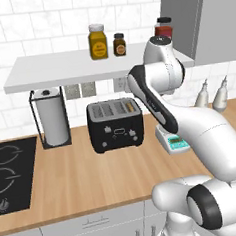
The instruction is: Start the toaster. Once the lever pops up, take the bread to the plate on the dining counter.
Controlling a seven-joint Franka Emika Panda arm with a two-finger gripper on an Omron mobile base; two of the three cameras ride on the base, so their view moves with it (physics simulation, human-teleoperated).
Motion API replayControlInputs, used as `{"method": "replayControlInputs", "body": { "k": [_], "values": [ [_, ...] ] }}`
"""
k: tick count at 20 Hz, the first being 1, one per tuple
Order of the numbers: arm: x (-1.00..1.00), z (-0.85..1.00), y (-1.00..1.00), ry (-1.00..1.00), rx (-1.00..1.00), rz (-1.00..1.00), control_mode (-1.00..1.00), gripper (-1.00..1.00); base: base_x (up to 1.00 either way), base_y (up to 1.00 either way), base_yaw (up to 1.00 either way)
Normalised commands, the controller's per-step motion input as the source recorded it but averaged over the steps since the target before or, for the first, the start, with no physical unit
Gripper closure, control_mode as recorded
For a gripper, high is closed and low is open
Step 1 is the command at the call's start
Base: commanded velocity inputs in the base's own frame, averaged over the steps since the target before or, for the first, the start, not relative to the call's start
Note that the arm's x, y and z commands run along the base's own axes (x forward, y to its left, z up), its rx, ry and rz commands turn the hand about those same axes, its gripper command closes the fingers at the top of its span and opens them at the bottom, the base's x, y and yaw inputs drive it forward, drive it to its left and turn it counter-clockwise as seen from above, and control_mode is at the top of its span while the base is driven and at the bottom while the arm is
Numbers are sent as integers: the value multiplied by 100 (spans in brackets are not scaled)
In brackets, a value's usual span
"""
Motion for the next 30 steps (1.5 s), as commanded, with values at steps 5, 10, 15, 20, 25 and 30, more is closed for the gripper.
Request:
{"method": "replayControlInputs", "body": {
  "k": [5,10,15,20,25,30],
  "values": [
    [0,0,0,0,0,0,-100,-100,0,0,0],
    [0,0,0,0,0,0,-100,-100,0,0,0],
    [0,0,0,0,0,0,-100,-100,0,0,0],
    [0,0,0,0,0,0,-100,-100,0,0,0],
    [0,0,0,0,0,0,-100,-100,0,0,0],
    [0,0,0,0,0,0,-100,-100,0,0,0]
  ]
}}
